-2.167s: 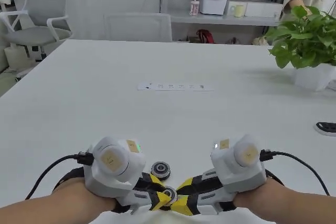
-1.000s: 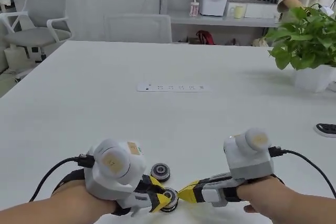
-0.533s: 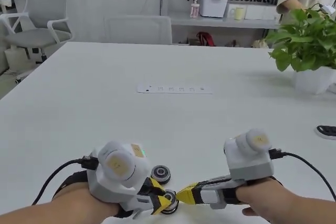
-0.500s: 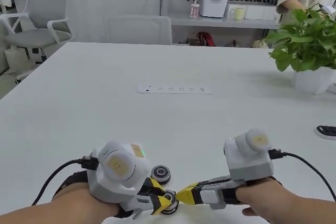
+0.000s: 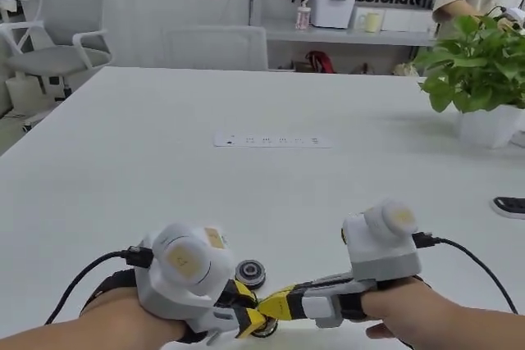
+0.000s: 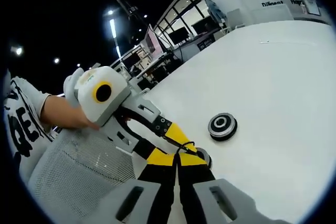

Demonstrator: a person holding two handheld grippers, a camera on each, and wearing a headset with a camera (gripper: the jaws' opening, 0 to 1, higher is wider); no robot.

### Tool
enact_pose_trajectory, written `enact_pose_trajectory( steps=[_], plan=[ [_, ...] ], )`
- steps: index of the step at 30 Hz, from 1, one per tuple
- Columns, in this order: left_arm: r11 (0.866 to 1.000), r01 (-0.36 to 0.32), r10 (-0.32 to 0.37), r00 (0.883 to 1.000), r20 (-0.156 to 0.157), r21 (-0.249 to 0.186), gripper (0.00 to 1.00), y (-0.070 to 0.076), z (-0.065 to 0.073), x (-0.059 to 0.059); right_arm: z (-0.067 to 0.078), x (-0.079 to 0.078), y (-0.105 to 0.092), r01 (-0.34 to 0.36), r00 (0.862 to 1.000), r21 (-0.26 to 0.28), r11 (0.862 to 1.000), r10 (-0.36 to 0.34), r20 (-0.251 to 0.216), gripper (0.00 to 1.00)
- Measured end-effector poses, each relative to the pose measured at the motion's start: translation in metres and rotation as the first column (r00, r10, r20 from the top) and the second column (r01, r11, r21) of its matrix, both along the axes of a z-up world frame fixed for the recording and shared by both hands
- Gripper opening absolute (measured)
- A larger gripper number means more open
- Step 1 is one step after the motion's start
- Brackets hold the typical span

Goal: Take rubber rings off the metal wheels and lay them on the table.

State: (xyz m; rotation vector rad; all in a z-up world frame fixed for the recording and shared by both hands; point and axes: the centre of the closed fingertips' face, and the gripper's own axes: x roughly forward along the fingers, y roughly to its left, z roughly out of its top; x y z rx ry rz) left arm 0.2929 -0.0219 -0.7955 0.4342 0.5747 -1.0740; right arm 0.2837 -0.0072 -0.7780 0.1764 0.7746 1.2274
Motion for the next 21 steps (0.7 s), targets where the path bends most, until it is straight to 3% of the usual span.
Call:
enact_pose_trajectory(
  steps=[9,21],
  plan=[
    [1.000,-0.001,0.001,1.000,-0.002,-0.002,0.12,0.000,0.000,0.000,-0.008,0.010,-0.012,0.038,0.999,-0.025,0.999,-0.037,0.009,0.00],
    [1.000,0.011,-0.011,1.000,-0.002,-0.009,0.14,-0.001,0.002,0.000,-0.010,0.013,-0.012,0.036,0.999,-0.037,0.999,-0.036,0.014,0.00]
  ],
)
